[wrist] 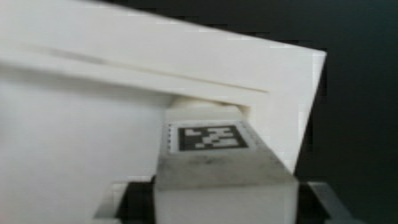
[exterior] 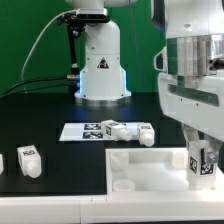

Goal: Assemble square table

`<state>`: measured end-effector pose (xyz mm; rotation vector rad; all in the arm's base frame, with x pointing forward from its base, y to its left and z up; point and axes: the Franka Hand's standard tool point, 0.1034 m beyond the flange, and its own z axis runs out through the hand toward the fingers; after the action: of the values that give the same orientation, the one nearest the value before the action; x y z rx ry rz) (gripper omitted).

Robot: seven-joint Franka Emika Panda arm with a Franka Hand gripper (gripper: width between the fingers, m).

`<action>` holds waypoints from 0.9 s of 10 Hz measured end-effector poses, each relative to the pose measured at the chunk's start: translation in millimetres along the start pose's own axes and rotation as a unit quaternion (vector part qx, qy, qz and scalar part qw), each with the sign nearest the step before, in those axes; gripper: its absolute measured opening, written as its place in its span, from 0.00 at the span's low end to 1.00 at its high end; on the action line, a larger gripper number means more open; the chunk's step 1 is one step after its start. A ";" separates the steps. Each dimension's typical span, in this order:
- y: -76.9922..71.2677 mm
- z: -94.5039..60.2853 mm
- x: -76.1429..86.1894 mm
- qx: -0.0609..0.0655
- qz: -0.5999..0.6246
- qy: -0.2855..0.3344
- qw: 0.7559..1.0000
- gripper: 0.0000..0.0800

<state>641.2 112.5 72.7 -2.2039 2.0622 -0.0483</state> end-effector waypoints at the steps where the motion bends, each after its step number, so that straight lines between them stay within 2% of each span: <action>1: -0.2 0.2 -2.7 0.003 0.091 -0.003 0.996 0.37; 4: 0.6 0.7 -1.8 0.002 0.103 -0.005 0.995 0.37; 5: 0.6 0.7 -1.7 0.002 0.101 -0.005 0.995 0.59; 6: -2.6 -1.4 -1.0 0.008 -0.006 0.002 1.000 0.59; 7: -3.8 -3.7 -5.9 0.005 -0.105 0.004 0.994 0.73; 8: -4.3 -6.9 -11.4 -0.007 -0.169 0.002 0.986 0.80; 9: -5.0 -6.7 -10.5 -0.006 -0.204 0.002 0.979 0.81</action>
Offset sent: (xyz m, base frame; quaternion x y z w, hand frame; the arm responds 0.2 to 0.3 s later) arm 0.0000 0.0000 0.0000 0.0000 0.0000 -0.0650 0.9979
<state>644.7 122.8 80.5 -2.5962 1.5790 -0.0780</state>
